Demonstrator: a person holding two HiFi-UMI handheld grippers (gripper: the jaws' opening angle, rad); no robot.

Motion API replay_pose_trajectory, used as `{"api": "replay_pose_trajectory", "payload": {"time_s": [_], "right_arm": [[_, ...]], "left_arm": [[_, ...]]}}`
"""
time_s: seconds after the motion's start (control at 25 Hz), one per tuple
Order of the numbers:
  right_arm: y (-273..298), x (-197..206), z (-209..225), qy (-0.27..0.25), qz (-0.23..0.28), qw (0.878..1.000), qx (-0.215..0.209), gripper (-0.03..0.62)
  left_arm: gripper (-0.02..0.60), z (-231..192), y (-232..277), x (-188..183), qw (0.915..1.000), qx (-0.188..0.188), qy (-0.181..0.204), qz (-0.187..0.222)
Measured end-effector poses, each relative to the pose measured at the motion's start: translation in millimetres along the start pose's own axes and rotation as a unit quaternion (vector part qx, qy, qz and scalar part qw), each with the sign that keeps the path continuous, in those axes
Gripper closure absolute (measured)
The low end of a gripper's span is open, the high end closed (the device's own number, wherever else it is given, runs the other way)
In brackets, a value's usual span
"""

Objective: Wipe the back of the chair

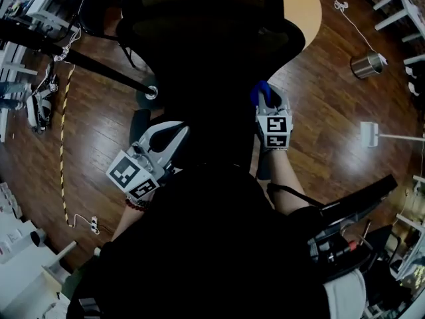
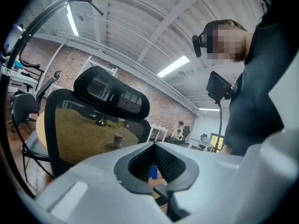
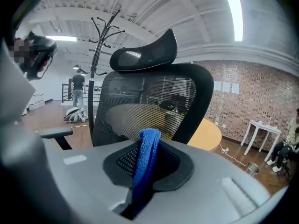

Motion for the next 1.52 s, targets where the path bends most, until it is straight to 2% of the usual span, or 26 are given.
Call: {"api": "replay_pose_trajectory", "payload": {"time_s": [0.12,0.24,0.36,0.48,0.6,0.72,0.88,1.08,1.4,1.52], "right_arm": [[18,-1,12,-0.005,-0.016,1.000,0.000,0.556],[41,9,28,0.014,-0.046,0.999,0.004,0.556],[52,20,54,0.023,-0.071,0.996,0.039,0.556],[71,23,77,0.010,-0.096,0.993,0.071,0.556],[93,21,74,0.012,-0.082,0.993,0.087,0.556],[95,21,61,0.013,-0.066,0.992,0.107,0.554],[93,19,46,0.023,-0.046,0.984,0.170,0.556],[113,20,14,0.058,-0.028,0.974,0.218,0.557],[182,1,-54,0.096,0.015,0.972,0.215,0.566],[214,-2,-81,0.089,0.017,0.977,0.194,0.566]], "left_arm": [[0.575,-2,-7,-4,0.9998,-0.021,0.002,0.003],[0.575,-8,-18,-7,0.9989,-0.046,0.000,0.007],[0.575,-14,-25,-9,0.9972,-0.074,-0.002,0.008],[0.575,-35,-36,-9,0.9931,-0.116,-0.016,0.011],[0.575,-67,-55,-10,0.9881,-0.150,-0.026,0.020],[0.575,-85,-81,-7,0.9855,-0.164,-0.036,0.022],[0.575,-100,-108,-6,0.9853,-0.167,-0.029,0.017],[0.575,-136,-138,-11,0.9873,-0.157,-0.023,0.004],[0.575,-192,-157,-21,0.9932,-0.116,-0.008,-0.007],[0.575,-212,-168,-14,0.9929,-0.119,-0.002,-0.007]]}}
Point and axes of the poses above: the fingertips, and each gripper's own axes: y forward along the fingers, z to its right, x out of its underside, the point moved 8 cm from there along -y, backward along the fingers, and after that the axes turned 14 degrees about -x, right-handed, at the moved point
